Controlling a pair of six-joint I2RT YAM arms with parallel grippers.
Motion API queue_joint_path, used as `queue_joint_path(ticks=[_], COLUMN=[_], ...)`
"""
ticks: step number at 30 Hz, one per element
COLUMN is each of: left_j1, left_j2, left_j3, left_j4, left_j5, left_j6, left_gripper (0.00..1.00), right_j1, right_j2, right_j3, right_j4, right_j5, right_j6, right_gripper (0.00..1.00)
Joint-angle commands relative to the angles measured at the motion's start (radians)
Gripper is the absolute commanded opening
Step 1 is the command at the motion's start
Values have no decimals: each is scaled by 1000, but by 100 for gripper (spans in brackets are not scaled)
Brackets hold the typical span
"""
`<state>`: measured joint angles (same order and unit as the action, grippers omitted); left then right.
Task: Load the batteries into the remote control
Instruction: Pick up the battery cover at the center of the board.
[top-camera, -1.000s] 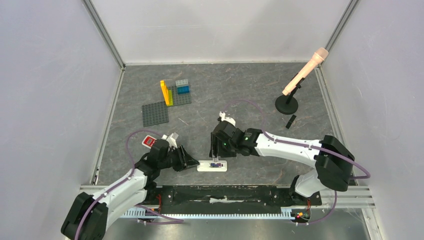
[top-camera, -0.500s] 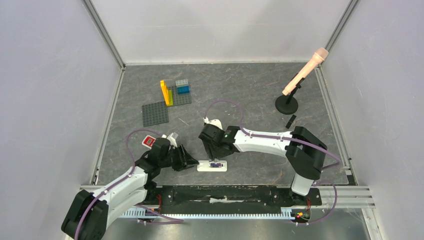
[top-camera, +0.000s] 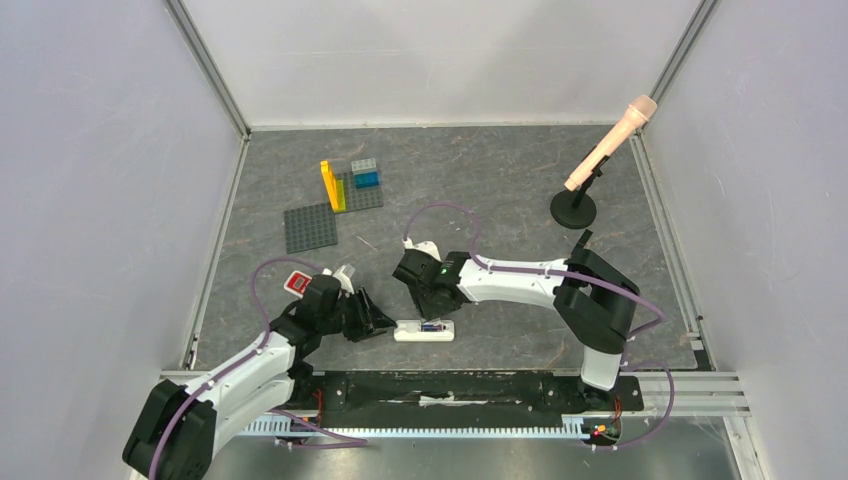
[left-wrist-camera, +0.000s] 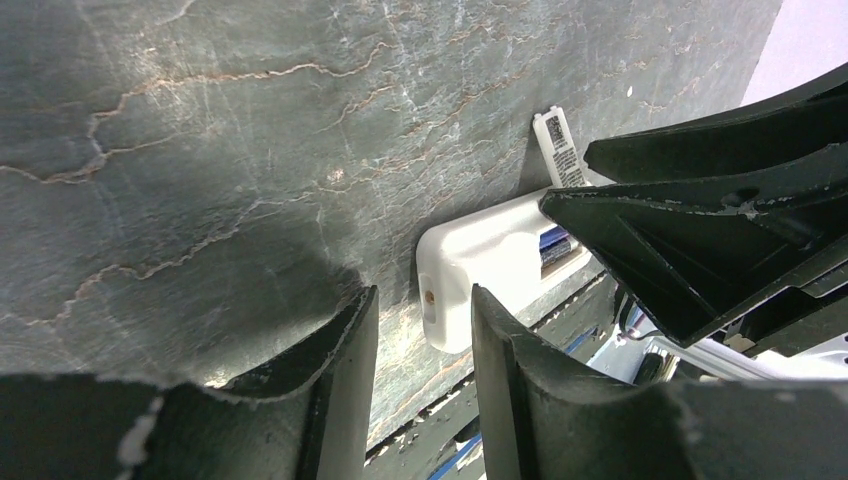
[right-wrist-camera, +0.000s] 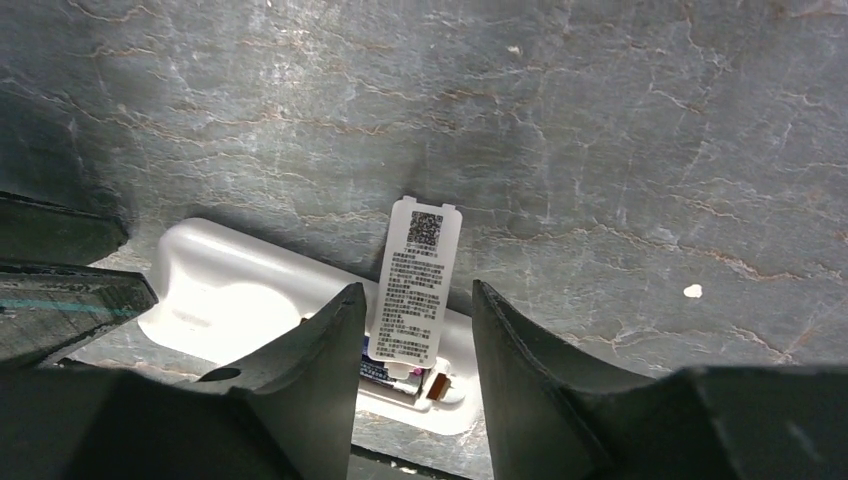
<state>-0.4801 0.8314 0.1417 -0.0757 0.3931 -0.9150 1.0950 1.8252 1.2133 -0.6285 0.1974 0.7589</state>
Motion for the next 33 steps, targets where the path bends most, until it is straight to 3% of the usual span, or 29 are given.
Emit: queue_joint_path(ticks=[1, 8, 16, 24, 33], left_j1=[-3, -4, -3, -2, 0], left_j2=[-3, -14, -29, -105, -172], left_j3=[31, 30, 44, 110, 232], left_j4=[-2, -15, -38, -138, -269], left_j5=[-22, -27, -32, -58, -16], left_j6=[45, 48, 48, 39, -14], left_gripper=[45, 45, 45, 45, 49], right_j1=[2, -7, -10, -15, -15], right_j2=[39, 5, -99, -256, -527], right_j3=[27, -7, -68, -188, -302], right_j4=[-5, 16, 82, 203, 381], right_j5=[-22, -71, -70, -53, -305], right_j6=[-29, -23, -67, -276, -576], right_gripper=[43, 26, 21, 17, 14])
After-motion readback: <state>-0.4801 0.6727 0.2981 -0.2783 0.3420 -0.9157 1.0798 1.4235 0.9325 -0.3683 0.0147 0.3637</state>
